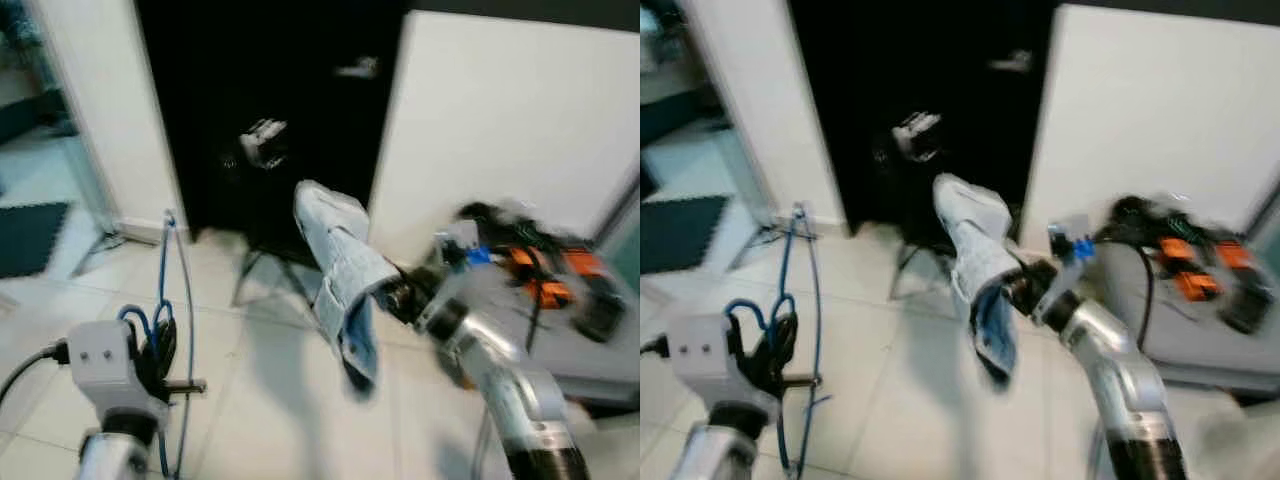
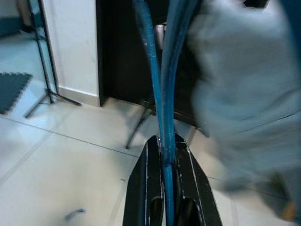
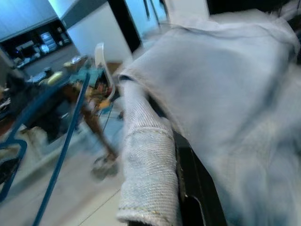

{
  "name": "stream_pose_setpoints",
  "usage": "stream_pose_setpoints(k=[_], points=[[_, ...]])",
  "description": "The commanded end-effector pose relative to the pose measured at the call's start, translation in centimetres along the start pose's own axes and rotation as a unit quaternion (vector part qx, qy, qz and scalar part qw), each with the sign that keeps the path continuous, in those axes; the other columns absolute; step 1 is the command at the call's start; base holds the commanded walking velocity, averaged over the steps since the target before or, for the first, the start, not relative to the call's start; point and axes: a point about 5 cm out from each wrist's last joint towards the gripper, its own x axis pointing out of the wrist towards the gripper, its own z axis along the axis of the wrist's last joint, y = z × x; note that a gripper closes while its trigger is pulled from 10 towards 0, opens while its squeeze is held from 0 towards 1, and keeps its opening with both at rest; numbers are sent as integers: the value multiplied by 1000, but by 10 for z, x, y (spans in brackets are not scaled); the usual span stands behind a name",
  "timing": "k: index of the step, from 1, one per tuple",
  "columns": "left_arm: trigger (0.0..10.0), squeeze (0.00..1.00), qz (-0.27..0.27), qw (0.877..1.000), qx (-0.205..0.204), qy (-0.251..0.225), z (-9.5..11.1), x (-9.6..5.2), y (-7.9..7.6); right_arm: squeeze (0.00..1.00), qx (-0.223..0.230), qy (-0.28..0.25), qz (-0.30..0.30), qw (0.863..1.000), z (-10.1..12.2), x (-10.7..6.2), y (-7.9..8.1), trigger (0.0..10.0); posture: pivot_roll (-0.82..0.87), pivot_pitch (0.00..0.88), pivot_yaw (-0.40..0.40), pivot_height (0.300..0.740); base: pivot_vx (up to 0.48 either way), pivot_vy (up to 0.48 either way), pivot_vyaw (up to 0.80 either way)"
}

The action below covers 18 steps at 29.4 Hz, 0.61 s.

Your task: Hang hanger

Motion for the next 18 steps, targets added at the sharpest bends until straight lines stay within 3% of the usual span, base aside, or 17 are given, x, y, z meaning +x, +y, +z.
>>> stream_pose_setpoints(k=[1,5,13,18], points=[[10000,0,8,999,29,-19,8,0,-2,0,-15,-19,9,1000,11,-4,11,10000,-37,0,-54,740,0,0,769],[10000,0,2,1000,21,-6,5,3,0,0,7,-15,-23,1000,6,-9,6,10000,-43,0,-48,740,0,0,769],[10000,0,-16,1000,25,10,13,9,-4,0,37,-2,-50,998,13,-11,13,10000,-50,0,-34,740,0,0,769],[10000,0,-6,999,35,2,17,13,-4,0,28,0,-56,998,16,-11,12,10000,-50,0,-35,740,480,0,769]])
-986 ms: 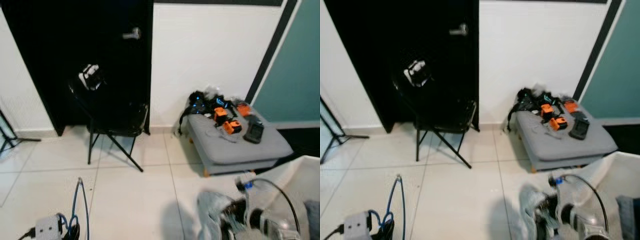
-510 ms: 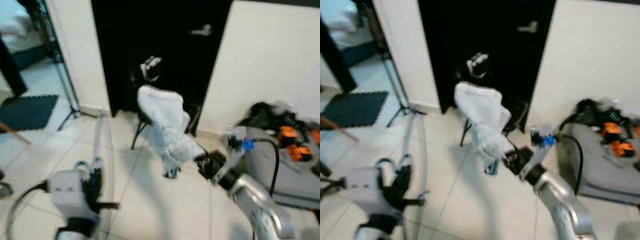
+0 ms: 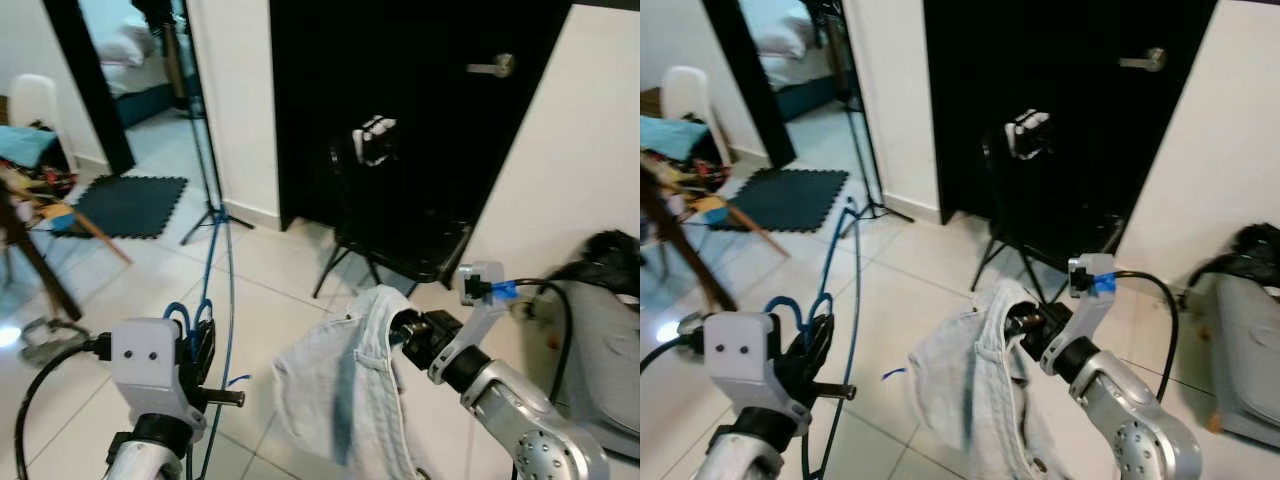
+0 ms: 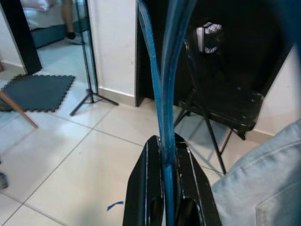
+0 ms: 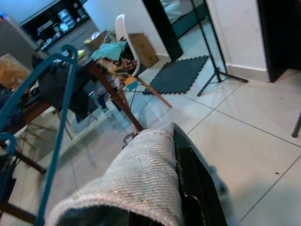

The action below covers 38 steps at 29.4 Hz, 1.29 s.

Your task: Hang hanger

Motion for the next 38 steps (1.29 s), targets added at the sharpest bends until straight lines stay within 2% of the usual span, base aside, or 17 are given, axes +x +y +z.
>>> stream_pose_setpoints(k=[1,5,17,18,22,27,29,34,36,38], points=[[10000,0,4,1000,8,-7,4,2,1,0,-4,-19,12,1000,7,2,5,10000,-50,0,-35,740,480,0,769],[10000,0,24,999,16,-13,7,5,4,0,-47,-10,31,998,10,8,10,10000,-30,0,-41,740,480,0,769],[10000,0,28,999,24,-10,12,10,8,0,-51,-8,27,998,13,9,14,10000,-33,0,-35,740,480,0,769],[10000,0,35,999,32,-25,18,17,11,0,-55,-16,32,998,18,13,16,10000,-31,0,-38,740,480,0,769],[10000,0,44,998,35,-39,25,23,14,0,-59,-24,39,997,23,18,18,10000,-30,0,-40,740,480,0,769],[10000,0,47,994,76,-64,38,31,19,0,-74,-46,69,994,38,32,29,10000,-18,0,-47,740,480,0,769],[10000,0,67,990,94,-79,48,38,29,0,-85,-58,90,991,47,44,36,10000,-8,0,-51,740,480,0,769],[10000,0,81,987,103,-90,55,42,36,0,-91,-63,100,989,52,52,39,10000,7,0,-58,740,480,0,769],[10000,0,104,981,117,-116,70,52,47,0,-107,-72,120,984,59,69,47,10000,22,0,-65,740,480,0,769],[10000,0,104,981,117,-116,70,52,47,0,-107,-72,120,984,59,69,47,10000,22,0,-65,740,480,0,769]])
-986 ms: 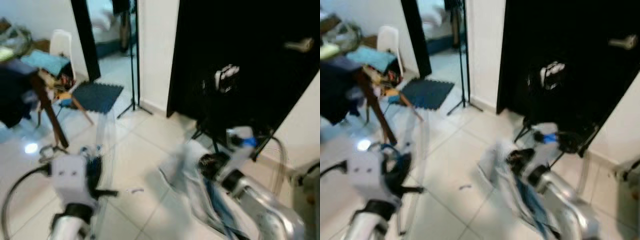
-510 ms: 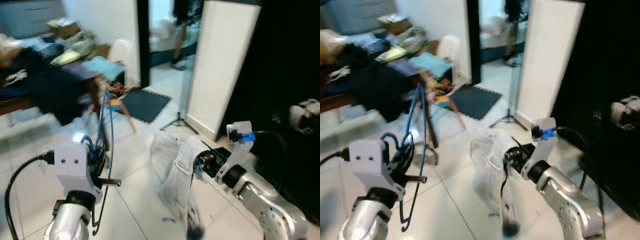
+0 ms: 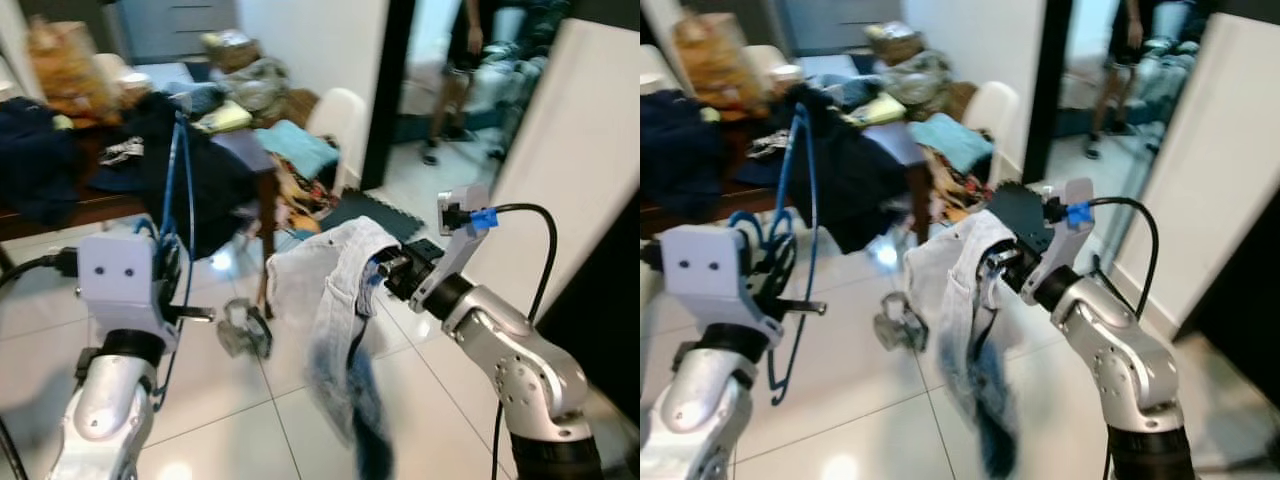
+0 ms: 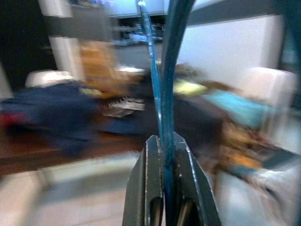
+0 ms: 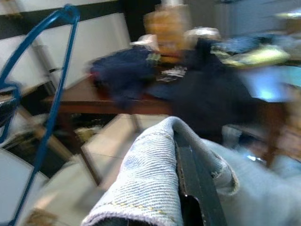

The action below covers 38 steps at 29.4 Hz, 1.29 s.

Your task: Hang hanger

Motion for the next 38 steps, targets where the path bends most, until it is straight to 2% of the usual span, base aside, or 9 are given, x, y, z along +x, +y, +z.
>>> stream_pose_setpoints(k=[1,2,3,9,11,16,29,35,38], points=[[10000,0,4,1000,8,1,1,6,0,0,-19,-21,16,999,7,9,2,10000,25,0,-65,740,480,0,769],[10000,0,4,1000,8,1,1,6,0,0,-19,-21,16,999,7,9,2,10000,25,0,-65,740,480,0,769],[10000,0,3,1000,7,-6,4,11,-3,0,-27,-29,30,999,10,20,8,10000,26,0,-59,740,480,0,769],[10000,0,-9,1000,-2,-2,5,16,-16,0,-46,-60,69,995,28,50,25,10000,30,0,-59,740,480,0,769],[10000,0,-9,1000,-2,-2,5,16,-16,0,-46,-60,69,995,28,50,25,10000,30,0,-59,740,480,0,769],[10000,0,-5,1000,5,-10,10,21,-14,0,-68,-96,97,988,53,72,39,10000,34,0,-62,740,480,0,769],[10000,0,12,999,16,-33,24,30,-5,0,-103,-111,101,983,69,91,43,10000,47,0,-72,740,480,0,769],[10000,0,7,999,16,-37,27,31,-8,0,-102,-116,82,985,87,103,39,10000,49,0,-73,740,480,0,-267],[10000,0,-8,999,10,-42,30,33,-18,0,-73,-137,61,986,108,109,32,10000,46,0,-68,740,480,0,-771]])
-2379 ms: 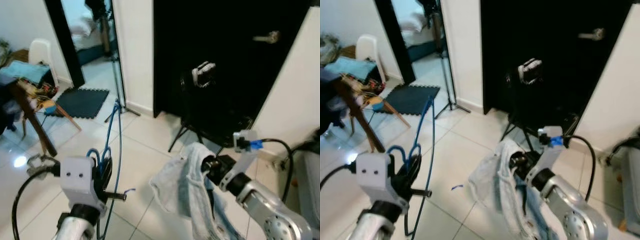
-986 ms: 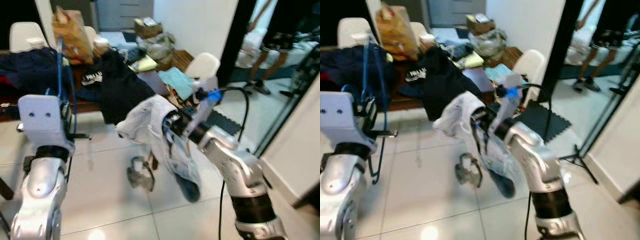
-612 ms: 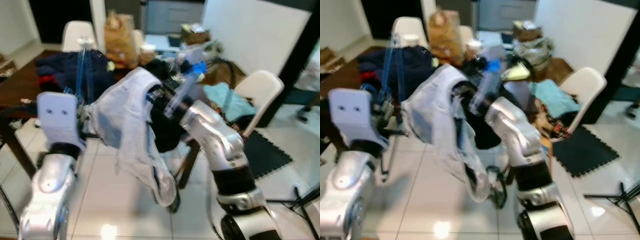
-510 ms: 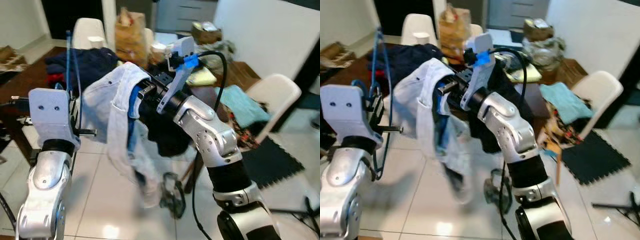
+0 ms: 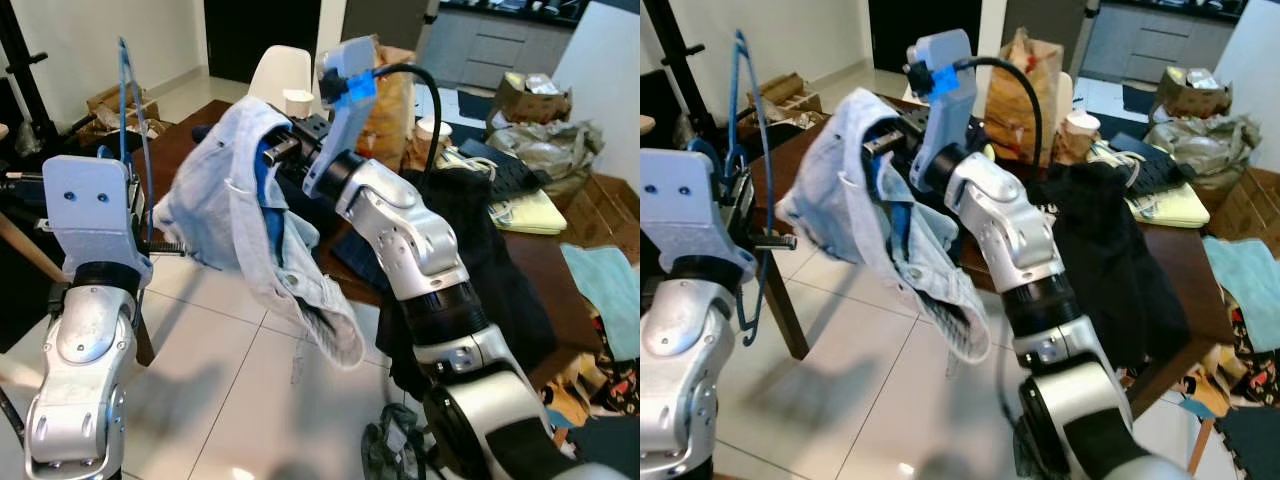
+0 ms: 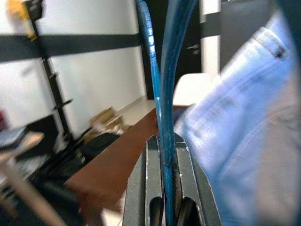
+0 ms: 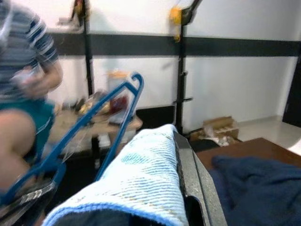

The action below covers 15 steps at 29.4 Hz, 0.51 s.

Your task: Hang hanger

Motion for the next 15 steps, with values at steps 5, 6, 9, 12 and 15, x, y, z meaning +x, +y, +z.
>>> stream_pose_setpoints(k=[5,6,9,12,15], points=[[10000,0,-21,1000,-7,-7,6,2,-12,0,22,-52,-31,998,24,-1,-17,10000,42,0,-65,740,480,0,-763],[10000,0,-23,1000,-7,-10,7,3,-13,0,33,-67,-35,997,31,-1,-21,10000,41,0,-63,740,480,0,-756],[10000,0,-24,1000,-7,-13,9,4,-14,0,59,-93,-44,993,42,-1,-26,10000,41,0,-65,740,480,0,-754],[10000,0,-25,1000,-6,-15,10,5,-14,0,75,-119,-57,988,55,-2,-33,10000,38,0,-66,740,480,0,-746],[10000,0,-25,1000,-6,-17,12,5,-14,0,87,-144,-68,983,67,-4,-40,10000,36,0,-66,740,480,0,-738]])
